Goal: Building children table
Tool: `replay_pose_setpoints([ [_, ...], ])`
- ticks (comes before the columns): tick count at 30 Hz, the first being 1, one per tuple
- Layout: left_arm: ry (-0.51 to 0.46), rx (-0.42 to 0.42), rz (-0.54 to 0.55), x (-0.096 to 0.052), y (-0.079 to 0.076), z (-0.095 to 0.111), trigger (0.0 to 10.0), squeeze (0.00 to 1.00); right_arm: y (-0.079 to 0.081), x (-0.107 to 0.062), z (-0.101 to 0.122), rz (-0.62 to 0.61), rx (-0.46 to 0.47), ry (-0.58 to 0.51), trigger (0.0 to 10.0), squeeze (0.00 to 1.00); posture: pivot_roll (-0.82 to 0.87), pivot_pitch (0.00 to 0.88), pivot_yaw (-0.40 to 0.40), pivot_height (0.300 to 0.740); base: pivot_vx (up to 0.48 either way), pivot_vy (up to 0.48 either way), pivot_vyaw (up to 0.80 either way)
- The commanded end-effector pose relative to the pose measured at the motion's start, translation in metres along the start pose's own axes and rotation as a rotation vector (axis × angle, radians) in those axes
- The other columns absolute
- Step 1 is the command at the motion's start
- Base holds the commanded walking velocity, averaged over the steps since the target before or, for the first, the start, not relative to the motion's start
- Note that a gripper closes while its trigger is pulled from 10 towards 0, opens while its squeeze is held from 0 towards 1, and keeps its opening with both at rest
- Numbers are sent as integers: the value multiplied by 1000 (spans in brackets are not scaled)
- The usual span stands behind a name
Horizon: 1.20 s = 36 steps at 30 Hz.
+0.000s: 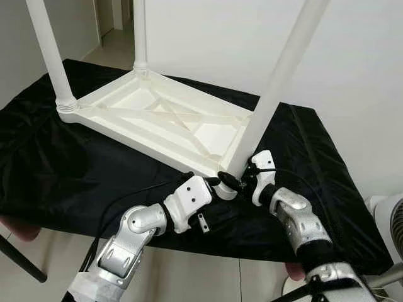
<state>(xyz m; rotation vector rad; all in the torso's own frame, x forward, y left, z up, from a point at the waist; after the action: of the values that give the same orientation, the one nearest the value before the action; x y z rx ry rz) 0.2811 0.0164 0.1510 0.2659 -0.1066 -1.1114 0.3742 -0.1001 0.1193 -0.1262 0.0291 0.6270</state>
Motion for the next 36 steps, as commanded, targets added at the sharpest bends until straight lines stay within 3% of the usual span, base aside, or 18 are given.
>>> replay_pose_setpoints([
  [1, -17, -7, 12, 2, -1, 4, 10000, 0, -8, -2, -10, -134, 29, 59, 10000, 0, -12, 4, -127, 740, 0, 0, 0],
  [5, -16, -5, 18, 1, 1, 4, 10000, 0, -6, -1, -10, -198, 53, 61, 10000, 0, -3, 11, -125, 740, 0, 0, 0],
  [10, -22, -3, 38, -1, 4, 7, 10000, 0, -1, -5, -9, -380, 65, 54, 10000, 0, 3, 14, -133, 740, 0, 0, 0],
  [15, -24, -5, 44, -1, 5, 7, 10000, 0, 3, -10, -10, -458, 83, 59, 10000, 0, 3, 20, -137, 740, 0, 0, 0],
  [17, -27, -8, 47, 0, 5, 8, 10000, 0, 15, -9, -8, -540, 104, 55, 10000, 0, 1, 18, -136, 740, 0, 0, 0],
  [22, -29, -12, 45, 1, 3, 8, 10000, 0, 22, -7, -1, -546, 111, 27, 10000, 0, -7, 20, -132, 740, 0, 0, 0],
  [23, -28, -12, 43, 1, 3, 7, 10000, 0, 21, -8, 3, -528, 109, 1, 10000, 471, -7, 20, -133, 740, 0, 0, 0],
  [24, -28, -12, 43, 1, 3, 7, 10000, 0, 21, -8, 3, -528, 109, 1, 10000, 471, -7, 20, -133, 740, 0, 0, 0],
  [25, -30, -19, 45, 1, 4, 7, 10000, 0, 21, -9, 9, -505, 109, -32, 10000, 1000, -8, 23, -135, 740, 0, 0, 0],
  [30, -31, -26, 47, 0, 4, 7, 10000, 0, 17, -14, 15, -518, 78, -60, 10000, 1000, -8, 23, -135, 740, 0, 0, 0],
  [34, -44, -42, 57, -2, 5, 10, 10000, 0, 18, -23, 21, -504, 114, -107, 10000, 1000, -5, 38, -143, 740, 0, 0, 0],
  [36, -53, -50, 62, -3, 6, 12, 10000, 0, 23, -30, 25, -480, 106, -126, 10000, 941, -4, 40, -147, 740, 0, 0, 0],
])
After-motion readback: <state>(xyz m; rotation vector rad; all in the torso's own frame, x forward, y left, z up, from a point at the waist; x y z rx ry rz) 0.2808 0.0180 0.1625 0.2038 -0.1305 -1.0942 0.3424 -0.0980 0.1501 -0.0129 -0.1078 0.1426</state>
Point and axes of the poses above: a point about 5 cm out from each wrist's last joint towards the gripper, its own x axis pointing out of the wrist towards the gripper, its own z axis along the axis of the wrist's last joint, y = z × x, the point moved 5 cm from there along x, pointing out of the wrist towards the gripper, and after that the axes turned 4 degrees about -x, right-handed, at the moved point
